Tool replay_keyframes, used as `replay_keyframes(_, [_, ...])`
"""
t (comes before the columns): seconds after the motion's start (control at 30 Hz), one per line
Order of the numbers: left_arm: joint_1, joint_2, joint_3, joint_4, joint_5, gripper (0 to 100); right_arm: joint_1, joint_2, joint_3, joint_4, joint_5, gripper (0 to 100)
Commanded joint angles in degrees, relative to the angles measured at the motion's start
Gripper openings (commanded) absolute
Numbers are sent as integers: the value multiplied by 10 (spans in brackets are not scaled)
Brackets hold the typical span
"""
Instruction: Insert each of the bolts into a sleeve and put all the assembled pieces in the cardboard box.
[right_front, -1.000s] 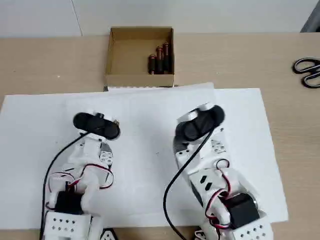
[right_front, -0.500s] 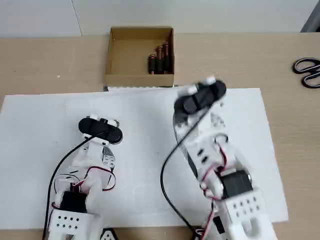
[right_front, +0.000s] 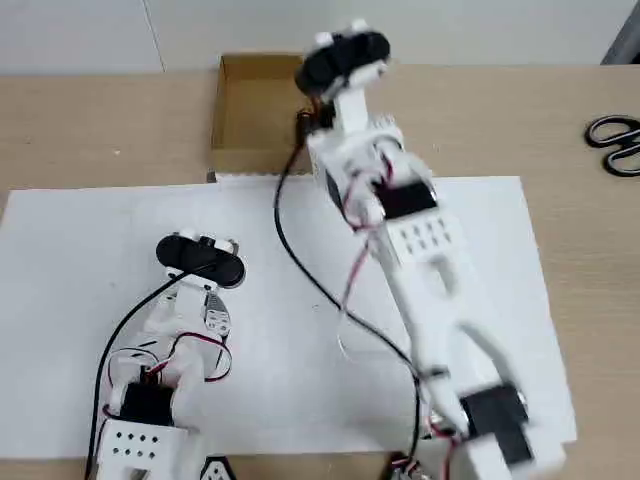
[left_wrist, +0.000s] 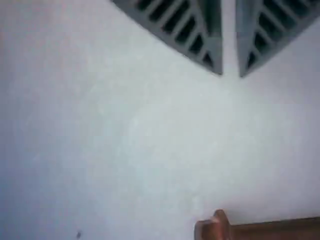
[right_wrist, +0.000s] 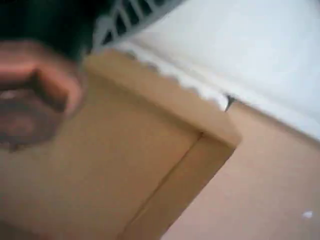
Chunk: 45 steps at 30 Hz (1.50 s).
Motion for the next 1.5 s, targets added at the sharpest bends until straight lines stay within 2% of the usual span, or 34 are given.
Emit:
replay_keyframes(0.0, [-4,-4,-2,-8,-2,6,6,105,-169,-14,6,3])
replay_keyframes(0.23, [-4,-4,-2,-8,-2,6,6,327,-393,-18,50,3])
replay_keyframes(0.6, [0,-4,-2,-7,-2,6,2,643,-738,-12,68,7])
replay_keyframes(0.7, [1,-4,-4,-2,-2,6,-5,698,-806,28,77,12])
replay_keyframes(0.77, [1,-4,-4,-1,-2,6,-9,724,-840,73,99,54])
replay_keyframes(0.93, [1,-4,-4,-1,-2,6,-14,752,-891,139,103,204])
replay_keyframes(1.2, [1,-4,-4,-1,-2,6,-17,750,-972,216,104,177])
replay_keyframes(1.37, [1,-4,-4,-1,-2,6,-25,710,-1014,388,96,133])
replay_keyframes(1.47, [1,-4,-4,-1,-2,6,-41,637,-1013,502,58,73])
